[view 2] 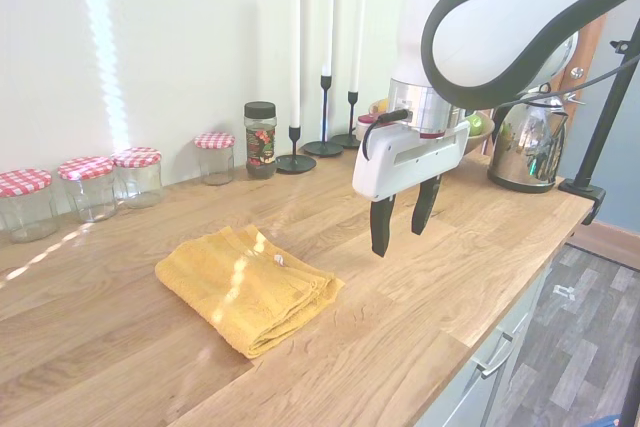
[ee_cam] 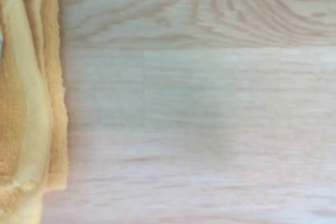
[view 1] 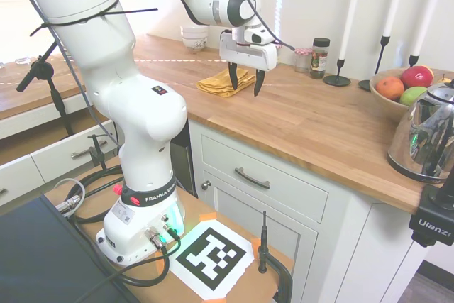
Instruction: Wipe the counter
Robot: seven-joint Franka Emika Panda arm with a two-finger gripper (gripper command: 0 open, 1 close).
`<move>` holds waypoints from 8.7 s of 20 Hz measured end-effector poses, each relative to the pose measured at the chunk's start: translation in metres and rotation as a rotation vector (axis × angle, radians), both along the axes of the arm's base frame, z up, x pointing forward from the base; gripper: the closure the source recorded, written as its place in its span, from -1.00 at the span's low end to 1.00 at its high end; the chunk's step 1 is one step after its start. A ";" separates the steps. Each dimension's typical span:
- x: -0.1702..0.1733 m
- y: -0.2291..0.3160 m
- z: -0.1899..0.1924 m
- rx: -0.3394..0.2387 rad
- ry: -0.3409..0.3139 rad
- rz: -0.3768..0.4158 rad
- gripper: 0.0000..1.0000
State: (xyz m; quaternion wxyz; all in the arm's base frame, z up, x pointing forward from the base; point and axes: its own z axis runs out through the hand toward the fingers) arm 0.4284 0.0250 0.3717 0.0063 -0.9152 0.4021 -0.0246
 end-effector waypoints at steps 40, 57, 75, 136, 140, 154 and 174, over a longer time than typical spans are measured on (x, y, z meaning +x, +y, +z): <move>0.083 0.154 -0.038 -0.056 0.055 0.117 -1.00; 0.085 0.150 -0.041 -0.043 0.039 0.104 1.00; 0.088 0.142 -0.042 -0.028 0.029 0.083 1.00; 0.080 -0.078 -0.038 0.074 0.038 -0.006 1.00; 0.083 -0.038 -0.037 0.057 0.038 0.027 1.00; 0.080 0.105 -0.031 -0.014 0.017 0.112 1.00; 0.089 0.217 -0.037 -0.076 0.046 0.164 -1.00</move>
